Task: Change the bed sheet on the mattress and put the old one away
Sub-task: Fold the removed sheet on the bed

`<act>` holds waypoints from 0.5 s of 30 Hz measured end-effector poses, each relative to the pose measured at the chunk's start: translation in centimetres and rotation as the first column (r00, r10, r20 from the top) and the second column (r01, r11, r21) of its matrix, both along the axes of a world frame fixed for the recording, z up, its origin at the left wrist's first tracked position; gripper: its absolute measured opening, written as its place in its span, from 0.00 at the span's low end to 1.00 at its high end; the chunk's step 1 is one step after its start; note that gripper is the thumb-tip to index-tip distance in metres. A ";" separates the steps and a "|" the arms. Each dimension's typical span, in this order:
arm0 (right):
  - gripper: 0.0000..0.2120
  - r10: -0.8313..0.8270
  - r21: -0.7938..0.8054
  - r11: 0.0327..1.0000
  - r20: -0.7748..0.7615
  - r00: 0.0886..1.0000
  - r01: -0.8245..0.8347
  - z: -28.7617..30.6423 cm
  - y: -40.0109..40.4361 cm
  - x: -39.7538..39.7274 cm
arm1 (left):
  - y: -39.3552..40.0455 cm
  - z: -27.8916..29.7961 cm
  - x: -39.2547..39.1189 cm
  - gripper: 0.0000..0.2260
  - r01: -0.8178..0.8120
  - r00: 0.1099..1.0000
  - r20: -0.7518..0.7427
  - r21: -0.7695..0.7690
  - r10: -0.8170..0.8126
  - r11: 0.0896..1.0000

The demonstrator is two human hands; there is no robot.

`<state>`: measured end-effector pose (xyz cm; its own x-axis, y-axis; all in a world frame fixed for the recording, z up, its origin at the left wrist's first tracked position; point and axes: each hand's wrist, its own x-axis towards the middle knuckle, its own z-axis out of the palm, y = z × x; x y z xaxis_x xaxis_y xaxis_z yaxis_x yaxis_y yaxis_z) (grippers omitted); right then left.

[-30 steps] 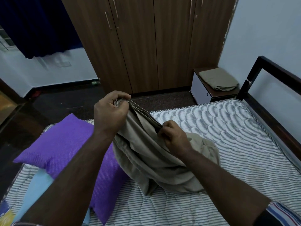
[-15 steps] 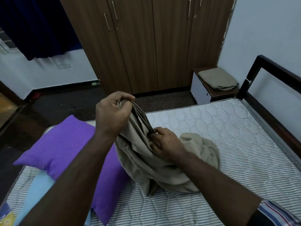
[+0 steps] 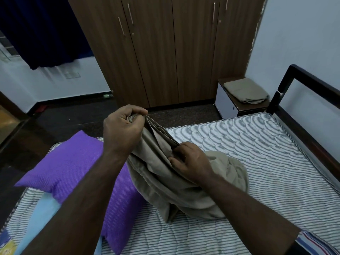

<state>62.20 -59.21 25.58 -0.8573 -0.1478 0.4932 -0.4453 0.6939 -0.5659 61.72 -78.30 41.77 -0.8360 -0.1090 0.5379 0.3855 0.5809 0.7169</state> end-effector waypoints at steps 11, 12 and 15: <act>0.13 0.025 0.080 0.997 -0.031 0.999 -0.022 -0.9 -1.1 0.3 | 0.8 0.0 0.2 0.12 0.018 1.000 0.014 0.010 -0.018 1.000; 0.14 0.026 0.104 0.994 -0.021 0.999 -0.023 -0.9 -1.1 0.3 | 0.9 0.0 0.3 0.12 0.026 1.000 0.014 0.004 -0.026 1.000; 0.13 0.045 0.193 0.980 -0.006 0.999 -0.043 -0.8 -1.5 0.2 | 1.0 0.0 0.5 0.12 0.058 0.998 0.021 0.002 -0.058 0.998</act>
<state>62.43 -60.70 24.76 -0.8426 -0.2784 0.4609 -0.4830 0.7691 -0.4185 62.23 -77.26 41.74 -0.8518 -0.0605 0.5203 0.4038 0.5568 0.7259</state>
